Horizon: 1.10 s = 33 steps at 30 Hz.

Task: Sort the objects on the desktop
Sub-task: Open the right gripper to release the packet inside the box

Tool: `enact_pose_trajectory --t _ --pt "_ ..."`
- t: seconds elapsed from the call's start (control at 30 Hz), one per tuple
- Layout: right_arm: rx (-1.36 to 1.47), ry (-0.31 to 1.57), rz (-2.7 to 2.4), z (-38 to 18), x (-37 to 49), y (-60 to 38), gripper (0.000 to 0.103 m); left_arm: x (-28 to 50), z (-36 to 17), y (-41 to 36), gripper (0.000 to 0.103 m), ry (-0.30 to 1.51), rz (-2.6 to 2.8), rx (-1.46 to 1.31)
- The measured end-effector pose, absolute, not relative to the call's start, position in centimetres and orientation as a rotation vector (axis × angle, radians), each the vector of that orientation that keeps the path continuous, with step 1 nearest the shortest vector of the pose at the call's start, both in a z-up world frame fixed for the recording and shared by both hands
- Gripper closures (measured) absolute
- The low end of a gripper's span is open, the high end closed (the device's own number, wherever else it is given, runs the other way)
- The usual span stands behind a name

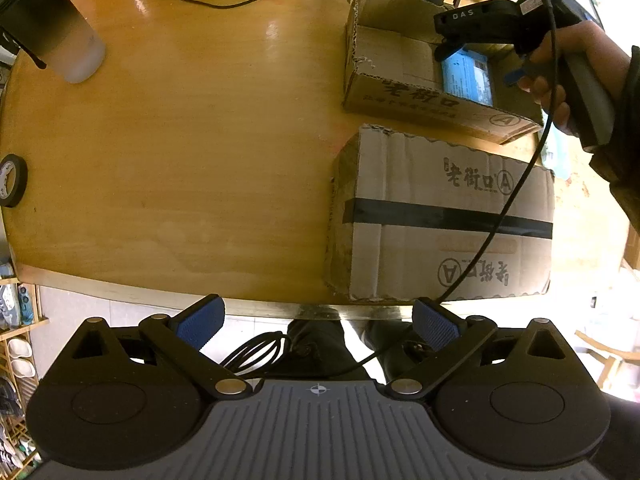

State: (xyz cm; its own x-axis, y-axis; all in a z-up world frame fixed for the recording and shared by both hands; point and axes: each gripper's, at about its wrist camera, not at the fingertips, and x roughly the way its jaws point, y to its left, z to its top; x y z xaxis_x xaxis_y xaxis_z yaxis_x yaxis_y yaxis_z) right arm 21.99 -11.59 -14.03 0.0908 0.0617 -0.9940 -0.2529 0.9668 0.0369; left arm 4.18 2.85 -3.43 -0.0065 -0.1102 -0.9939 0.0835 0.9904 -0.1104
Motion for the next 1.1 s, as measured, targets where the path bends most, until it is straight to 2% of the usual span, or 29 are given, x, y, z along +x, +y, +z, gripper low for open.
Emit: enact_pose_trajectory --t 0.33,1.1 --pt "-0.153 1.469 0.235 -13.5 22.2 -11.4 0.0 4.0 -3.3 2.7 0.0 1.568 -0.156 -0.016" --pt "-0.106 1.443 0.249 -6.9 22.0 -13.8 0.0 3.7 -2.3 1.1 0.0 1.535 -0.176 -0.004"
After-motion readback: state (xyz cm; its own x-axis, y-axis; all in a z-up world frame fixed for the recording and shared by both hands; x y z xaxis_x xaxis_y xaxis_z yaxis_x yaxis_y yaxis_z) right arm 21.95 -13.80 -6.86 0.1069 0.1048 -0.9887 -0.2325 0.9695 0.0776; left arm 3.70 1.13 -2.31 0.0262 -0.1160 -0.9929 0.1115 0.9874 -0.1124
